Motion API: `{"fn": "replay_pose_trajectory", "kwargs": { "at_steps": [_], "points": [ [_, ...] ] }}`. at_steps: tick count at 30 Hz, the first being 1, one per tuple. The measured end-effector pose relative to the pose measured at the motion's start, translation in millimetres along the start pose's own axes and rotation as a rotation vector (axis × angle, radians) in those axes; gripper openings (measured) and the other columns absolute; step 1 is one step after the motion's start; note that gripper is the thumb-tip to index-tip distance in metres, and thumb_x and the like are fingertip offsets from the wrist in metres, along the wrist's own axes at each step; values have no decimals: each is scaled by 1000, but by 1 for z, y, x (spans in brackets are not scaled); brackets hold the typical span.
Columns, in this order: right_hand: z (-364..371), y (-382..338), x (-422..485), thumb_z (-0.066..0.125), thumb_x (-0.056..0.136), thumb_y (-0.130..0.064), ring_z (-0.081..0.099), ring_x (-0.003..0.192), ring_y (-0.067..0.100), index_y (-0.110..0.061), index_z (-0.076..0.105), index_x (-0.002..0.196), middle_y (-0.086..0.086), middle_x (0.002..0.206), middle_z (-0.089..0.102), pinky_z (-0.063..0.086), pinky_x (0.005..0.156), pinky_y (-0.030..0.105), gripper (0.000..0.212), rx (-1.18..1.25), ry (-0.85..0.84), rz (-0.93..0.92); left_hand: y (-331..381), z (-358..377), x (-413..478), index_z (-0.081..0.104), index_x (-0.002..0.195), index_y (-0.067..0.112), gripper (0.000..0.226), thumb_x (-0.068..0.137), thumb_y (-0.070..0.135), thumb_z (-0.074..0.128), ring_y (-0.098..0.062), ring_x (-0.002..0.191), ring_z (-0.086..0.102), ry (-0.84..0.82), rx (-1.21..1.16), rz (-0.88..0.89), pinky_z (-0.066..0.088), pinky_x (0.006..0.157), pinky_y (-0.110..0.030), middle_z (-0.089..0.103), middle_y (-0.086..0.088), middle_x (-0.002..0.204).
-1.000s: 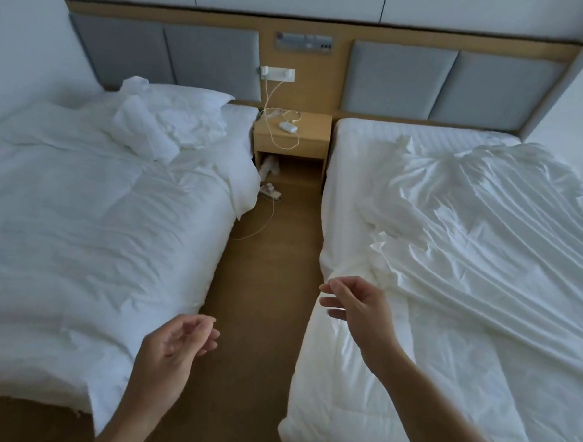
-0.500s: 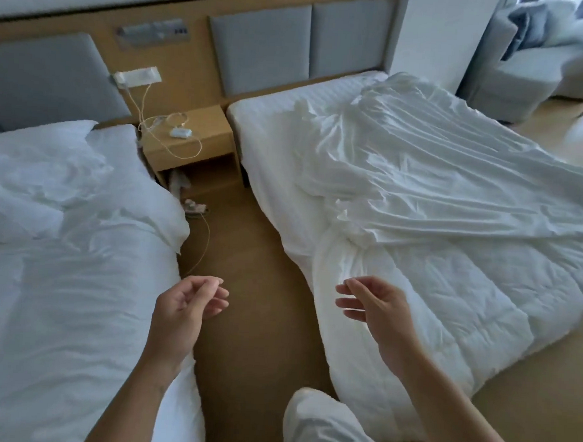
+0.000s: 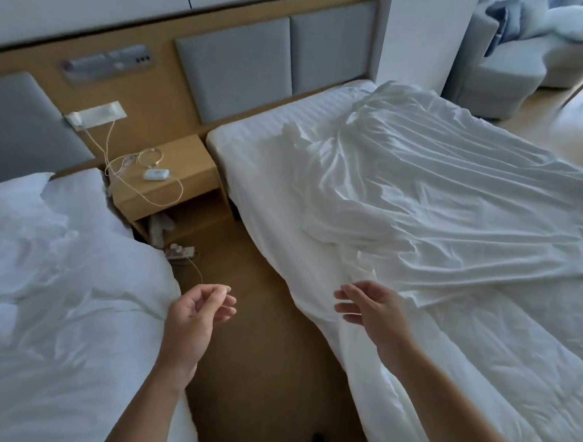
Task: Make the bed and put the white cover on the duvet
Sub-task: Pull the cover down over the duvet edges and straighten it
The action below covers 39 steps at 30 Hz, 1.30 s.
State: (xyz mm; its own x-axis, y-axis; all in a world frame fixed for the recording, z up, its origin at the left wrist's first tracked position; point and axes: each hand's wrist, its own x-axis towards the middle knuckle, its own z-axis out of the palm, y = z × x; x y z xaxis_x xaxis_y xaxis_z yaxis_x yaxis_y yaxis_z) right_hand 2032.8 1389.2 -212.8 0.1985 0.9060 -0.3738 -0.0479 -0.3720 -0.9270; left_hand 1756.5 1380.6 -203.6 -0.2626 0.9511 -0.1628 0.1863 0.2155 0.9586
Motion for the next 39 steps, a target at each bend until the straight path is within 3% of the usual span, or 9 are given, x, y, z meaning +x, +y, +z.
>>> {"fn": "replay_pose_trajectory", "kwargs": {
  "at_steps": [6, 12, 20, 22, 25, 30, 32, 35, 39],
  "points": [
    [63, -29, 86, 62, 99, -16, 73, 79, 21, -8, 73, 95, 1, 83, 76, 59, 73, 28, 14, -91, -6, -25, 10, 9, 133, 73, 97, 11, 15, 100, 19, 61, -22, 87, 73, -99, 35, -40, 61, 78, -31, 75, -5, 88],
    [115, -42, 192, 65, 97, -18, 73, 77, 20, -9, 71, 94, 7, 87, 75, 64, 72, 39, 11, -145, 72, 34, 20, 34, 301, 73, 98, 11, 12, 98, 20, 64, -19, 85, 73, -285, 67, 16, 61, 76, -27, 75, -3, 87],
    [176, -59, 332, 72, 91, -29, 68, 71, 2, -39, 67, 87, -14, 77, 71, 59, 68, 26, 12, -519, 154, 13, 8, 115, 477, 73, 95, 18, 14, 97, 30, 67, -7, 75, 71, -604, 355, -12, 61, 82, -36, 74, 2, 83],
    [182, -67, 380, 68, 94, -28, 64, 74, 0, -36, 68, 97, -17, 84, 68, 55, 69, 20, 9, -604, 153, -4, 4, 147, 518, 73, 96, 18, 15, 96, 32, 68, -7, 76, 70, -627, 423, 0, 61, 82, -36, 73, 3, 85],
    [179, -65, 475, 68, 94, -29, 63, 84, 4, -23, 70, 113, -10, 101, 67, 57, 80, 30, 20, -679, 226, -58, -8, 201, 577, 72, 99, 18, 17, 97, 34, 67, -14, 87, 70, -615, 479, -9, 60, 86, -38, 73, 3, 91],
    [154, -17, 649, 72, 87, -43, 43, 132, 30, -25, 46, 144, 8, 145, 41, 44, 104, 43, 65, -948, 301, 66, -63, 286, 662, 73, 106, 17, 16, 98, 29, 65, -15, 92, 66, -550, 584, -20, 54, 85, -28, 71, 2, 100],
    [134, 27, 693, 74, 85, -35, 51, 122, 35, -23, 52, 134, 11, 133, 50, 46, 96, 45, 55, -1083, 277, 94, -99, 316, 689, 72, 111, 19, 18, 98, 29, 64, -15, 95, 66, -550, 648, -15, 50, 84, -25, 72, 2, 110],
    [106, 88, 712, 67, 79, -3, 62, 77, 38, -14, 65, 83, 10, 82, 60, 39, 63, 37, 12, -1017, 315, -17, -149, 355, 726, 64, 128, 17, 35, 96, 30, 65, -23, 114, 62, -545, 734, 15, 46, 98, -29, 62, -6, 129],
    [82, 107, 694, 72, 84, -2, 54, 64, 22, -15, 67, 76, -2, 76, 59, 39, 57, 28, 16, -816, 419, -52, -180, 408, 769, 54, 139, 11, 59, 89, 34, 75, -31, 121, 59, -422, 613, -104, 45, 102, -34, 58, -13, 133]
  ]
}}
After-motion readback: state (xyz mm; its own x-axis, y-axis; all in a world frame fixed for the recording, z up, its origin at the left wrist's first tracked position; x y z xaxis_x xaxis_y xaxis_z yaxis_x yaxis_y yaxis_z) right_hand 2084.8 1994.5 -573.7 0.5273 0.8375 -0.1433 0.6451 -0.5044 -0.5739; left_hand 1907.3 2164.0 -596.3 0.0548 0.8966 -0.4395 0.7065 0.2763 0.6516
